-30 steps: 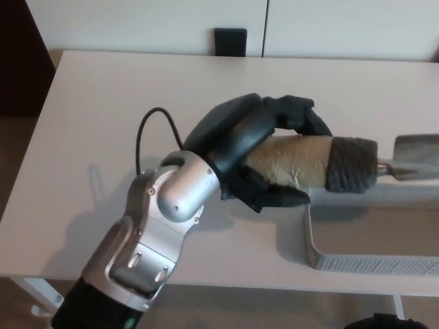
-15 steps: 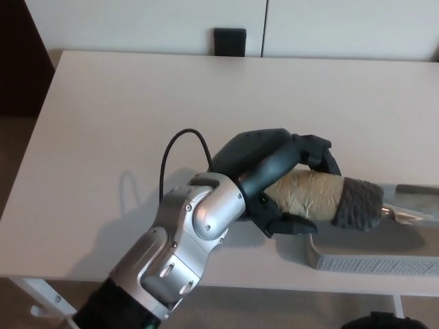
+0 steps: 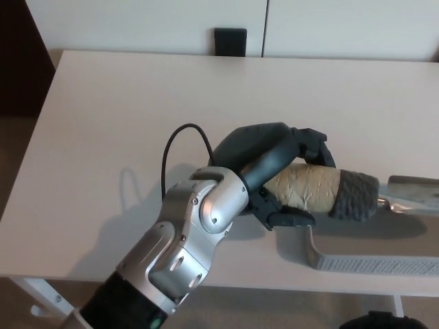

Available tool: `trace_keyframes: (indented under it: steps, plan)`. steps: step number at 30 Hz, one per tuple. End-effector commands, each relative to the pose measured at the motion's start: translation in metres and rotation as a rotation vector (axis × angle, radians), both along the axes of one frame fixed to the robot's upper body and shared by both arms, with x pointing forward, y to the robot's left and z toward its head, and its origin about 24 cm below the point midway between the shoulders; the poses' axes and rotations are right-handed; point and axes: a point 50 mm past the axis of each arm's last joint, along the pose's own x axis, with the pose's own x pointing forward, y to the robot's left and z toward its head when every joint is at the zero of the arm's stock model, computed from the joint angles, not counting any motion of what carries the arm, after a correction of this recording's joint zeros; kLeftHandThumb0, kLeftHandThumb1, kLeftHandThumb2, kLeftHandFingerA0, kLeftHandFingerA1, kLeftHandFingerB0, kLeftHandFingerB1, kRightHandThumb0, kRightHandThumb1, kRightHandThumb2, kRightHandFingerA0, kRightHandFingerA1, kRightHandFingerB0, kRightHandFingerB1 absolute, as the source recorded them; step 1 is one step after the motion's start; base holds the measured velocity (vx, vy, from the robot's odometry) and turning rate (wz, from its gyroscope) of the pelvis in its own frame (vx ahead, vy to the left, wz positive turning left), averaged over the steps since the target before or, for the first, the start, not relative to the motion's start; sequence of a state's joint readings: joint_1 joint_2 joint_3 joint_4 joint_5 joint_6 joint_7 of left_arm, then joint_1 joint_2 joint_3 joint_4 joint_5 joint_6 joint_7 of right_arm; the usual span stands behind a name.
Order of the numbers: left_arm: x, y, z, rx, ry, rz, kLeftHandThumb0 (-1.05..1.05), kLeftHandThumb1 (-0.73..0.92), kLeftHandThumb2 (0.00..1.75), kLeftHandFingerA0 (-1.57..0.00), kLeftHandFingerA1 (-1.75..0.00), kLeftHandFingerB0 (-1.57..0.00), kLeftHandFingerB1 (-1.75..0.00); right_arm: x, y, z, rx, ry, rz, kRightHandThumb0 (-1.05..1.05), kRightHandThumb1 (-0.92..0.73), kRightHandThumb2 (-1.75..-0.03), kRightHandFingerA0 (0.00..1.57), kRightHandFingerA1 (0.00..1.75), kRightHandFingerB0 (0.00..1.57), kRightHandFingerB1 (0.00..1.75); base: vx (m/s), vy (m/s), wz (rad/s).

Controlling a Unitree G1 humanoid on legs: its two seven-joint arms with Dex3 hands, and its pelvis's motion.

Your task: The robot walks towards a desk on which a shovel is kept on the left hand side and a container is kept on the right hand side. The robot picks up the shovel using its left hand and places it in the container.

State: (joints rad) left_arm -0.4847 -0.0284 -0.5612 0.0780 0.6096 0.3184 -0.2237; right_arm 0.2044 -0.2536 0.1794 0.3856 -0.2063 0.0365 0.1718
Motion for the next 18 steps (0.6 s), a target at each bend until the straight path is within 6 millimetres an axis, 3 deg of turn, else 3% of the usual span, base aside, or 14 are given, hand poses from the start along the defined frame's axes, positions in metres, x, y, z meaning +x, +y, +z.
trace_keyframes:
  steps: [1, 3, 4, 5, 6, 7, 8, 9, 11, 12, 15, 18]
  plan:
    - [0.0, 0.0, 0.004, -0.006, -0.013, 0.02, -0.73, 0.5, 0.93, -1.33, -1.38, -1.16, -1.14, -0.003, -0.004, 0.0, -0.032, 0.022, 0.008, -0.24, -0.39, -0.58, 0.68, 0.56, 0.56, 0.53, 0.0, 0.0, 0.0]
    - [0.0, -0.001, 0.006, 0.002, -0.028, 0.014, -0.72, 0.52, 0.91, -1.32, -1.36, -1.16, -1.1, -0.001, -0.004, 0.001, -0.03, 0.02, 0.009, -0.18, -0.41, -0.52, 0.68, 0.51, 0.58, 0.49, 0.0, 0.0, 0.0]
    - [0.0, -0.002, 0.007, 0.011, -0.033, 0.008, -0.72, 0.44, 1.05, -1.36, -1.31, -1.15, -1.1, -0.001, -0.004, 0.001, -0.031, 0.018, 0.014, -0.18, -0.42, -0.52, 0.68, 0.51, 0.58, 0.49, 0.0, 0.0, 0.0]
    - [0.0, -0.002, 0.006, 0.017, -0.041, 0.001, -0.73, 0.52, 0.93, -1.33, -1.36, -1.14, -1.13, -0.001, -0.004, 0.001, -0.03, 0.017, 0.012, -0.18, -0.41, -0.52, 0.68, 0.51, 0.58, 0.49, 0.0, 0.0, 0.0]
    - [0.0, -0.003, 0.006, 0.039, -0.056, -0.007, -0.74, 0.45, 1.06, -1.35, -1.3, -1.13, -1.1, -0.001, -0.004, 0.001, -0.029, 0.017, 0.013, -0.25, -0.39, -0.58, 0.67, 0.55, 0.57, 0.53, 0.0, 0.0, 0.0]
    - [0.0, -0.004, 0.007, 0.073, -0.063, -0.017, -0.74, 0.57, 0.89, -1.34, -1.31, -1.11, -0.96, -0.001, -0.004, 0.002, -0.027, 0.015, 0.017, -0.25, -0.39, -0.58, 0.67, 0.55, 0.57, 0.53, 0.0, 0.0, 0.0]
    - [0.002, -0.006, 0.009, 0.107, -0.079, -0.031, -0.74, 0.58, 0.85, -1.34, -1.28, -1.08, -0.87, 0.001, -0.005, 0.004, -0.027, 0.005, 0.02, -0.25, -0.39, -0.58, 0.67, 0.56, 0.56, 0.53, 0.0, 0.0, 0.0]
    - [0.002, -0.007, 0.008, 0.124, -0.08, -0.047, -0.75, 0.48, 1.03, -1.33, -1.24, -1.02, -0.92, 0.001, -0.005, 0.003, -0.024, 0.005, 0.019, -0.18, -0.41, -0.52, 0.68, 0.51, 0.57, 0.49, 0.0, 0.0, 0.0]
    - [0.002, -0.009, 0.008, 0.148, -0.123, -0.074, -0.74, 0.46, 0.99, -1.33, -1.23, -0.96, -0.82, 0.0, -0.006, 0.002, -0.027, 0.002, 0.021, -0.2, -0.4, -0.51, 0.67, 0.51, 0.58, 0.49, 0.0, 0.0, 0.0]
    - [0.002, -0.009, 0.008, 0.16, -0.133, -0.079, -0.73, 0.58, 0.73, -1.35, -1.21, -0.98, -0.73, 0.0, -0.006, 0.003, -0.03, 0.0, 0.024, -0.27, -0.38, -0.59, 0.67, 0.56, 0.56, 0.53, 0.0, 0.0, 0.0]
    - [0.001, -0.014, 0.008, 0.18, -0.155, -0.091, -0.75, 0.59, 0.75, -1.35, -1.12, -0.92, -0.64, 0.0, -0.005, 0.003, -0.036, 0.002, 0.024, -0.27, -0.38, -0.59, 0.67, 0.55, 0.57, 0.53, 0.0, 0.0, 0.0]
    - [0.0, -0.017, 0.01, 0.191, -0.173, -0.093, -0.79, 0.59, 0.8, -1.37, -1.16, -0.9, -0.64, 0.001, -0.005, 0.004, -0.038, 0.004, 0.032, -0.19, -0.42, -0.52, 0.68, 0.51, 0.57, 0.48, 0.0, 0.0, 0.0]
